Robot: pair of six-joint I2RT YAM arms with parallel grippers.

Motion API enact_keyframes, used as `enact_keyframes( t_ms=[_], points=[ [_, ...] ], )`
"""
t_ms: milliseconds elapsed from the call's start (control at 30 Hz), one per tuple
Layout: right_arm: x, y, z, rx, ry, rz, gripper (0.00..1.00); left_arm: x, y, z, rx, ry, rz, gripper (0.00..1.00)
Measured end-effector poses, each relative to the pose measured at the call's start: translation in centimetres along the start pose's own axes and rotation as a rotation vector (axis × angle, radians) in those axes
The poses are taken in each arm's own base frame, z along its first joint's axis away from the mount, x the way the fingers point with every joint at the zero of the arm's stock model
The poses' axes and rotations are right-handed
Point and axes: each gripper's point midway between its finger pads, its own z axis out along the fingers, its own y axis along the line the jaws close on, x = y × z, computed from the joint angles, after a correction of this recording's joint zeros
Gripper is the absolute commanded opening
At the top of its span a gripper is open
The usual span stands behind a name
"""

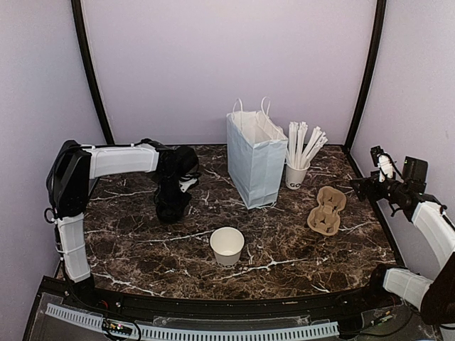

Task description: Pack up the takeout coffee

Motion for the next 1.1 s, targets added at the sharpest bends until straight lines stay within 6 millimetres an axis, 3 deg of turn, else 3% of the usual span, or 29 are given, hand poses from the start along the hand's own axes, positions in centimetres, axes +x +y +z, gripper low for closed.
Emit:
enact_keyframes(
  t_ms=[533, 867, 1000, 1100],
  points=[
    [0.1, 0.0, 0.1, -0.001, 0.003, 0.002, 0.98, 0.2, 0.0, 0.7, -0.005, 0.012, 0.000, 0.07],
    [0.2, 0.0, 0.1, -0.002, 0.006, 0.003, 0.97, 0.4, 0.3, 0.4, -0.022, 0.019, -0.003, 0.06],
    [0.2, 0.1, 0.1, -0.009, 0.007, 0.005, 0.89, -0.2, 0.2, -1.9, -0.001, -0.021, -0.014, 0.06],
    [-0.5, 0.3, -0.3, -0.022, 0.023, 0.014, 0.89, -2.0, -0.4, -5.8, 0.035, -0.135, -0.032, 0.05]
  ],
)
